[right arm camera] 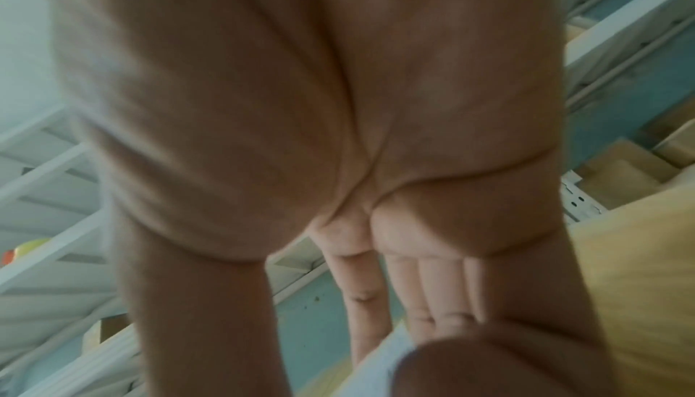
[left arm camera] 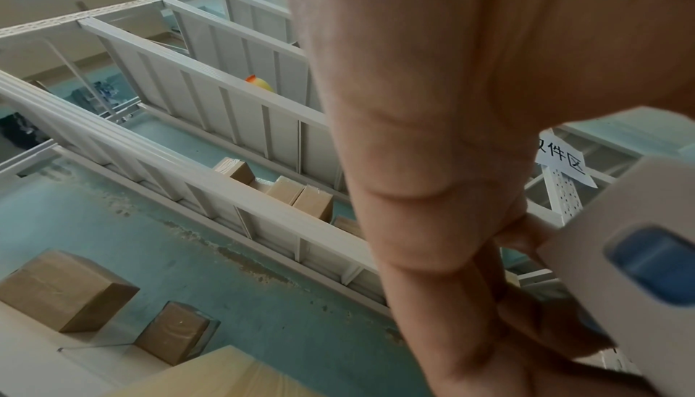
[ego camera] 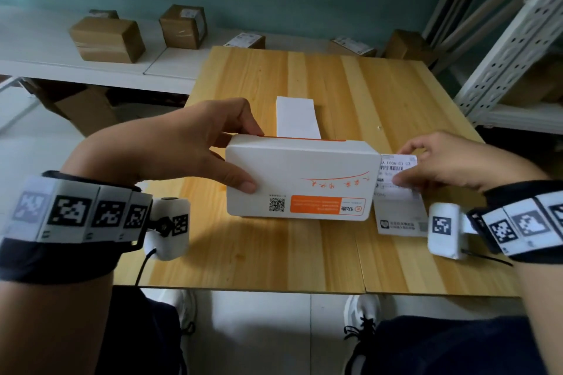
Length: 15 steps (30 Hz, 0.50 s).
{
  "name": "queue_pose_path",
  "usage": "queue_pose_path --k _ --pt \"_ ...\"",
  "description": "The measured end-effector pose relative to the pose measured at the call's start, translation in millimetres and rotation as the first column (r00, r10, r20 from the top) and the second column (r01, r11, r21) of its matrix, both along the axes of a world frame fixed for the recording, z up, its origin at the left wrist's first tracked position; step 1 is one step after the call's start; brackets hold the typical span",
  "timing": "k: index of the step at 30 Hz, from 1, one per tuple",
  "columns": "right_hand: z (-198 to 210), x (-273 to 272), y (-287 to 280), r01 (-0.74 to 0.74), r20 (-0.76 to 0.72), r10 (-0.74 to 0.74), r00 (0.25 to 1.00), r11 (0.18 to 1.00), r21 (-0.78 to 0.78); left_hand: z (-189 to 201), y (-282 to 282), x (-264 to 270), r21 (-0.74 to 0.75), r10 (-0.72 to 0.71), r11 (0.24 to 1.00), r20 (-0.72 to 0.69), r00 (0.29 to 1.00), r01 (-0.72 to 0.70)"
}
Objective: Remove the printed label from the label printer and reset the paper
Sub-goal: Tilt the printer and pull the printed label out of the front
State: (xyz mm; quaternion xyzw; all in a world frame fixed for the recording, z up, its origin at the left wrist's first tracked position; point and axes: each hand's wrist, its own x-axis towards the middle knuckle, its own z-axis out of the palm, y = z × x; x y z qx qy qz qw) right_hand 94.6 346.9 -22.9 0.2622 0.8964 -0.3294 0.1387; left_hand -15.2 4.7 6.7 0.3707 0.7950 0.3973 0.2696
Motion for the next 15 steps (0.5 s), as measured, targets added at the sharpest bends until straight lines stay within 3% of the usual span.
queue_pose_path --k 3,15 --pt "-3.8 2.1 -0.6 -0.002 0.074 0.001 0.997 1.000 0.004 0.3 0.2 1.3 0.010 0.000 1.000 0.000 1.000 0.000" --pt "3.5 3.6 -8.5 0.054 0.066 -0.059 0.996 0.996 0.068 -1.0 0.1 -0.1 0.022 -0.003 1.000 0.033 0.999 0.003"
